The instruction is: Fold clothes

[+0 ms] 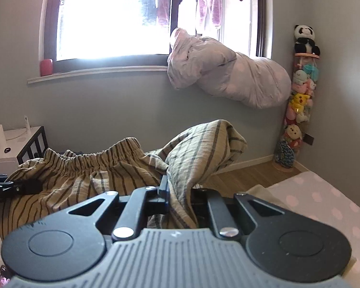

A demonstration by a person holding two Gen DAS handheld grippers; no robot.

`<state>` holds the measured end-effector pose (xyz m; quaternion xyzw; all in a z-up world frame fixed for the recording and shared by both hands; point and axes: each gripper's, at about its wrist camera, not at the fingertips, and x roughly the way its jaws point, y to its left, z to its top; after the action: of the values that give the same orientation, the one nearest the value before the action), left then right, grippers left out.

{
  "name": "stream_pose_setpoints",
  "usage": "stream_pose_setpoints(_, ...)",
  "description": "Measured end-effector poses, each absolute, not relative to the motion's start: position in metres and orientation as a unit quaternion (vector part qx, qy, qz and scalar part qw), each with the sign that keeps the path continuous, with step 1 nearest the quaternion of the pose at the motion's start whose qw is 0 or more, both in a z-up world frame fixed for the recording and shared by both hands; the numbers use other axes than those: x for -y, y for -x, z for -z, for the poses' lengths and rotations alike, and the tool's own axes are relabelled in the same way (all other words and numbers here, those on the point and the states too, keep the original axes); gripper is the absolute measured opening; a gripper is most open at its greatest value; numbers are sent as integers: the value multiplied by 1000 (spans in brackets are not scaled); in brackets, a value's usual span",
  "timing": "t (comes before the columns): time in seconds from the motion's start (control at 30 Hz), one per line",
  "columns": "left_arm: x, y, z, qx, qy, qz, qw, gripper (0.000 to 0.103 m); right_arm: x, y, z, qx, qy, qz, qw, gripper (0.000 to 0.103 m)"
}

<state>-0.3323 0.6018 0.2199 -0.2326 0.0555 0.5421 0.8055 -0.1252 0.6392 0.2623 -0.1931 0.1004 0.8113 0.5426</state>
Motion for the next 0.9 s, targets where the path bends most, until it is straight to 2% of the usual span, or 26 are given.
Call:
stream_pose_setpoints(0.13,-617,338,-204,-40,249,-560,789,8,-689,139,-243,-87,216,-830,507,11)
stream_pose_setpoints(0.43,-638,341,-170,-81,266,-568,775,9,-763,145,-176,-121,239,-838,476,12)
stream_pose_setpoints(0.53,-638,338,-169,-98,256,-576,770,12,-769,145,-163,-132,241,-822,500,28)
stream_pose_setpoints(0.57,-637,337,-171,-103,252,-579,769,14,-770,144,-162,-135,238,-815,510,39)
stream_pose_setpoints(0.6,-635,336,-172,-109,249,-581,767,20,-768,142,-164,-137,235,-808,523,44)
stream_pose_setpoints(0.63,-634,335,-174,-114,246,-583,766,24,-766,138,-169,-139,229,-800,538,55)
stream_pose_setpoints(0.67,-631,335,-176,-116,243,-586,764,35,-764,133,-176,-141,219,-794,550,64)
stream_pose_setpoints(0.7,-629,334,-179,-118,239,-590,762,51,-760,128,-184,-141,207,-791,559,66)
stream_pose_setpoints(0.77,-619,336,-186,-116,225,-600,759,58,-748,119,-201,-134,194,-788,569,68)
stream_pose_setpoints(0.9,-597,339,-198,-116,205,-609,758,60,-715,109,-219,-126,191,-798,558,68)
